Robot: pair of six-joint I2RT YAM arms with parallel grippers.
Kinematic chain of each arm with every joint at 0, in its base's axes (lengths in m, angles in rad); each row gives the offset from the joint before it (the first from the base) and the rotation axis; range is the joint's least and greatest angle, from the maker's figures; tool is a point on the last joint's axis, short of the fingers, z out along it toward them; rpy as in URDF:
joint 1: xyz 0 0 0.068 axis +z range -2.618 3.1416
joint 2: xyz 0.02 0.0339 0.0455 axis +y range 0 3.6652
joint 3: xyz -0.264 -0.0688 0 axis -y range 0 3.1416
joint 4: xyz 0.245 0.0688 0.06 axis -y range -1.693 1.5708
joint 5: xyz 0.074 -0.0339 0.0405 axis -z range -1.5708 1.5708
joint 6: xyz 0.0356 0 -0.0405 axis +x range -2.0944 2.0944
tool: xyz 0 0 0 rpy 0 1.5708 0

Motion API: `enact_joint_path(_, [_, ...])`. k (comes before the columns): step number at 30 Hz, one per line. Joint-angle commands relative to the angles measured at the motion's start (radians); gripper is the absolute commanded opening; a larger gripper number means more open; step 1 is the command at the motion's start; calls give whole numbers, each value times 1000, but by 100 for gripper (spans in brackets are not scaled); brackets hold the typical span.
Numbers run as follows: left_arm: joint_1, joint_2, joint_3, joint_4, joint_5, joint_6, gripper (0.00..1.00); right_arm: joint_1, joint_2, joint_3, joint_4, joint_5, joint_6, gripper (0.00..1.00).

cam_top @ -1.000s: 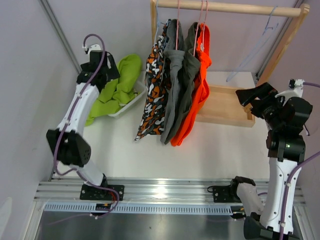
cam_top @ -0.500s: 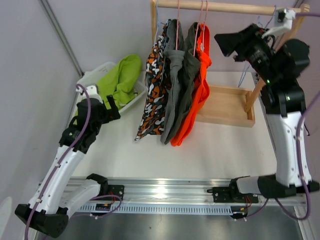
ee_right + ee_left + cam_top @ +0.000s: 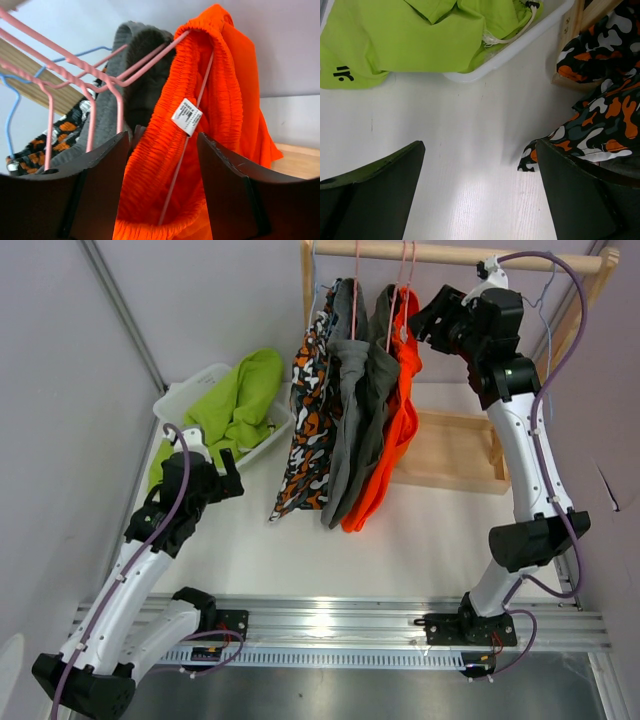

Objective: Remove the shorts from the hanger

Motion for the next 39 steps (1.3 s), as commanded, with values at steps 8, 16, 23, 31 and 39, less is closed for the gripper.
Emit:
enact_joint_path(8, [-7,-4,3,41,42,30,100,40,-16,2,59,96,-24,62])
enact_joint_path(16, [-7,5,3,41,48,31,99,45,-175,-194,177,249,-23,64])
enact_joint_path(23, [-7,8,1,42,45,33,99,63,-168,-164,160,248,-17,65])
enact_joint_path(31, [-7,10,3,41,42,33,99,111,-111,-89,157,237,-18,66])
enact_joint_path(39, [-7,8,3,41,40,34,99,136,-21,3,138,243,-21,65])
